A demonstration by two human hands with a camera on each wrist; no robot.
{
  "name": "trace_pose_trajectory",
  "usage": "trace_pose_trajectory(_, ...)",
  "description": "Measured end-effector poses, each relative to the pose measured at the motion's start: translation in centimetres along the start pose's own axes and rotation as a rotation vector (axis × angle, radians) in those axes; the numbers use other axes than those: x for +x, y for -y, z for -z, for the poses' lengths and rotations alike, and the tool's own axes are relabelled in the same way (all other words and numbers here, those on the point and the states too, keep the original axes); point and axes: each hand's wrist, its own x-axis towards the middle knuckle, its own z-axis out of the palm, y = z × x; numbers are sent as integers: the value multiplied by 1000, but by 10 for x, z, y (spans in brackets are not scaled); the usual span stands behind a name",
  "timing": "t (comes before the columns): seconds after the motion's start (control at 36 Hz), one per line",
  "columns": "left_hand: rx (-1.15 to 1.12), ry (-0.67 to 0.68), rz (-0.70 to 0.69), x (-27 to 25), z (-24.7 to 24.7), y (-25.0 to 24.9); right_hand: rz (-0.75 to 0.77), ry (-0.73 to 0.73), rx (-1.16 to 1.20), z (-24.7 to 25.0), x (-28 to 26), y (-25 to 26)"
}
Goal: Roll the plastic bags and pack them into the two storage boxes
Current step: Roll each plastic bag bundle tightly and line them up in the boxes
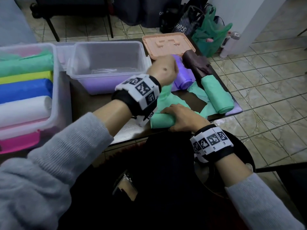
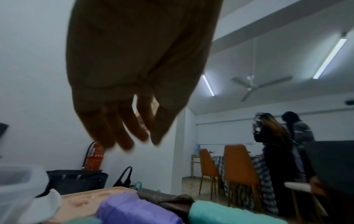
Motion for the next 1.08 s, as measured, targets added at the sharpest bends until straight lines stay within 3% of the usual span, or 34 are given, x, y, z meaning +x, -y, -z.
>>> trace_pose_trajectory(0.11,292,514,-9,-5,-28,14,0,0,5,0,1,0)
trace_pose_trajectory(0.17,378,597,-29,-5,-38,24,-5,1,7,0,1,0)
trace_pose_trajectory(0.28,448,538,9,-7,-42,32,-9,19,-19,0,3,-1)
trace_pose_trajectory(0.47,451,241,-66,1,-44,32,-11,44,-27,3,4,0)
trace_pose_trajectory(0.61,492,364,-29,1,-48,31,-11,47,-18,3,5,0)
trace_pose_trajectory(0.83,474,542,-117,8,-60,50,4,60,-37,4,7,1)
trace_pose_trajectory(1.08,359,555,-141,4,-56,65,-16,109,-76,9,12,5)
